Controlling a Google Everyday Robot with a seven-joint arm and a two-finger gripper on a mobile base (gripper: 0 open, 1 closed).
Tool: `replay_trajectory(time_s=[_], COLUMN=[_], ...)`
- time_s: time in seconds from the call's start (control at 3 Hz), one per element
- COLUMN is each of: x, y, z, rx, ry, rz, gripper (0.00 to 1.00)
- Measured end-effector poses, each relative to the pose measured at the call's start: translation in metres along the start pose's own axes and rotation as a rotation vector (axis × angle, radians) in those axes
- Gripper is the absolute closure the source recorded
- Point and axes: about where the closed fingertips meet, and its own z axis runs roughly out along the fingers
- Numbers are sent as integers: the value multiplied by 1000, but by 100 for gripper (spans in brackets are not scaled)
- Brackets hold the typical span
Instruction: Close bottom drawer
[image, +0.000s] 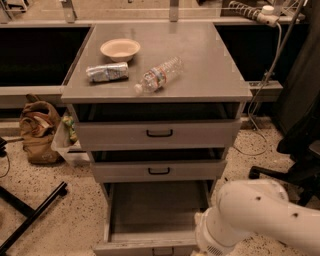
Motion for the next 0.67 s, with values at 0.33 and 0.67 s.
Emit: replay_trajectory(time_s=[0.33, 0.67], x=[-2, -23], y=[15, 26], z=[72, 124], rx=[-61, -85], ry=[-40, -83], rz=[50, 59], gripper=[0, 0])
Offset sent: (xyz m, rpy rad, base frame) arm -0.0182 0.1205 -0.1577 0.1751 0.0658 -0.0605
